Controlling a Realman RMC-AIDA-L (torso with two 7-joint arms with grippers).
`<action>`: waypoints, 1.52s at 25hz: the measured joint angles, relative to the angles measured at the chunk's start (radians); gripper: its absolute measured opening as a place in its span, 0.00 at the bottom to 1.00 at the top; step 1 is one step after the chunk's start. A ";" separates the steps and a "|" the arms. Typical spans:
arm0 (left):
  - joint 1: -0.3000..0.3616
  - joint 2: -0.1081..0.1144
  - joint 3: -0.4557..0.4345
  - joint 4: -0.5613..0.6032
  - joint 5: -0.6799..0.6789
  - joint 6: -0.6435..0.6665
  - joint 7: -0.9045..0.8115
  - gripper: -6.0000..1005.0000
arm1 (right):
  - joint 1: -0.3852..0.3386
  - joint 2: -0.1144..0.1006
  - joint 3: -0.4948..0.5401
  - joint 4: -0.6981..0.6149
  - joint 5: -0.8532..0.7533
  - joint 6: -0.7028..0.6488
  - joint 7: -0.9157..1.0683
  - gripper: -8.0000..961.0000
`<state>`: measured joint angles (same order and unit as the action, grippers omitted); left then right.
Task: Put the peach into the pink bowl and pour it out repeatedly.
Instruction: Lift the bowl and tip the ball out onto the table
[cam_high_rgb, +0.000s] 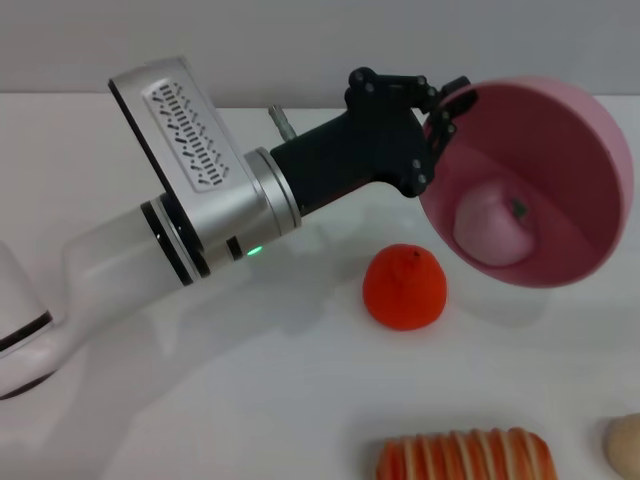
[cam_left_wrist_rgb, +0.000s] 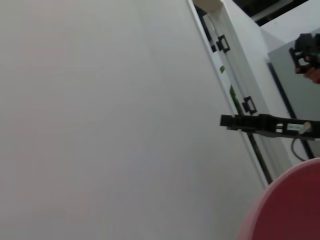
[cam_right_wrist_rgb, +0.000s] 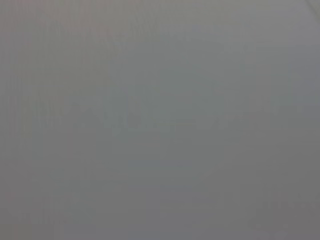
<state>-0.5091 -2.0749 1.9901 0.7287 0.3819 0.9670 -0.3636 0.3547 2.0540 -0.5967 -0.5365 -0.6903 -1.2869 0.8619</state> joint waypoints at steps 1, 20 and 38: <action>0.001 -0.001 0.005 0.001 -0.002 0.000 0.006 0.04 | 0.000 0.000 0.000 0.000 0.000 0.000 0.001 0.57; 0.025 -0.002 0.161 0.023 -0.288 0.035 0.256 0.04 | 0.006 -0.001 0.000 0.005 0.000 0.000 0.001 0.57; 0.019 -0.002 0.179 0.025 -0.299 0.037 0.272 0.04 | 0.007 -0.001 0.000 0.007 -0.001 0.000 0.005 0.57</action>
<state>-0.4904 -2.0769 2.1687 0.7536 0.0827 1.0045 -0.0912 0.3617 2.0525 -0.5966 -0.5295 -0.6909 -1.2866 0.8669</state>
